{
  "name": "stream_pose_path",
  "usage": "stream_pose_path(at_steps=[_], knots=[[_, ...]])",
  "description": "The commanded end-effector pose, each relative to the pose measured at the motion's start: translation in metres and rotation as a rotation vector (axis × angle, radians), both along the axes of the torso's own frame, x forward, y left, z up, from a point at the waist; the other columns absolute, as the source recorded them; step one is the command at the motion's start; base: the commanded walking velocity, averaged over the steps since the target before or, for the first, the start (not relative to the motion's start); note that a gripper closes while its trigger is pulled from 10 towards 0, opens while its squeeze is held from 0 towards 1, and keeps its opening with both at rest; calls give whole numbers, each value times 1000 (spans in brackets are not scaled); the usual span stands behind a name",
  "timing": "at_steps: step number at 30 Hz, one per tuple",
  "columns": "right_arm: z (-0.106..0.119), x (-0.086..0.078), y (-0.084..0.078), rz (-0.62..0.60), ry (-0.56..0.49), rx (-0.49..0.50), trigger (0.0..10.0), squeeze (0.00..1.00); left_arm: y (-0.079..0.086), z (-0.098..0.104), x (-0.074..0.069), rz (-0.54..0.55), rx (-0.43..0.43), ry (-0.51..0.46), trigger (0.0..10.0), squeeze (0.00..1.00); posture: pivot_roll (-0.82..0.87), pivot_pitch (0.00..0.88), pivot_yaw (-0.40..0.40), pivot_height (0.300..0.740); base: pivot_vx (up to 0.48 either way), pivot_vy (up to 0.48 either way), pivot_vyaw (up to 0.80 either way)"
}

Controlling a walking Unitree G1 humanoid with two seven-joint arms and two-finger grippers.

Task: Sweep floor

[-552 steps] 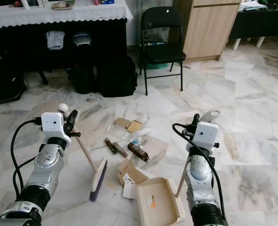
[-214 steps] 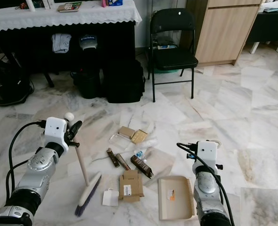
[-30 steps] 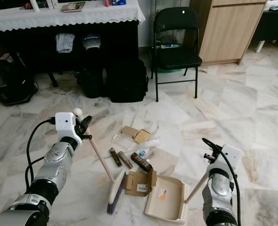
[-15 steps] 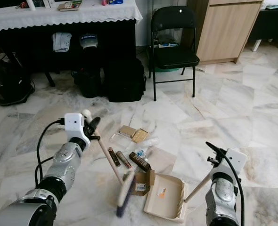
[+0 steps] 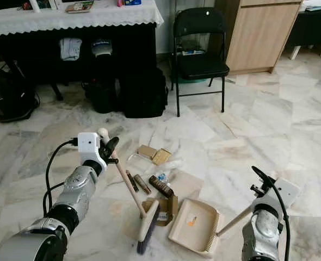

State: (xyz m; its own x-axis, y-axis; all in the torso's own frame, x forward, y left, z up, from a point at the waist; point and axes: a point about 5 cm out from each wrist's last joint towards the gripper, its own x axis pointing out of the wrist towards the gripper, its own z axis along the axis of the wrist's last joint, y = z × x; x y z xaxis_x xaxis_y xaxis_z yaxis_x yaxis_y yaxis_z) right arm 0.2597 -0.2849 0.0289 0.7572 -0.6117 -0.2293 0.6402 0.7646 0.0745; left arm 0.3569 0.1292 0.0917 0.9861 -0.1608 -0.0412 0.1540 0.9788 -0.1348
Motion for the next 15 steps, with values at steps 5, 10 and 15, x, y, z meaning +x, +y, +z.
stream_pose_path(at_steps=[5,10,15], knots=[[-9,-5,11,-17,25,37,10000,0,-2,34,18,-16,17,-73,10000,0,-106,0,88,740,0,0,0],[-9,-7,15,-12,22,-2,10000,0,-7,64,30,-29,-4,-153,10000,0,-100,0,113,740,0,0,0],[1,1,19,91,34,-164,10000,0,-10,76,35,-47,-5,-176,10000,0,-102,0,126,740,0,0,0]])
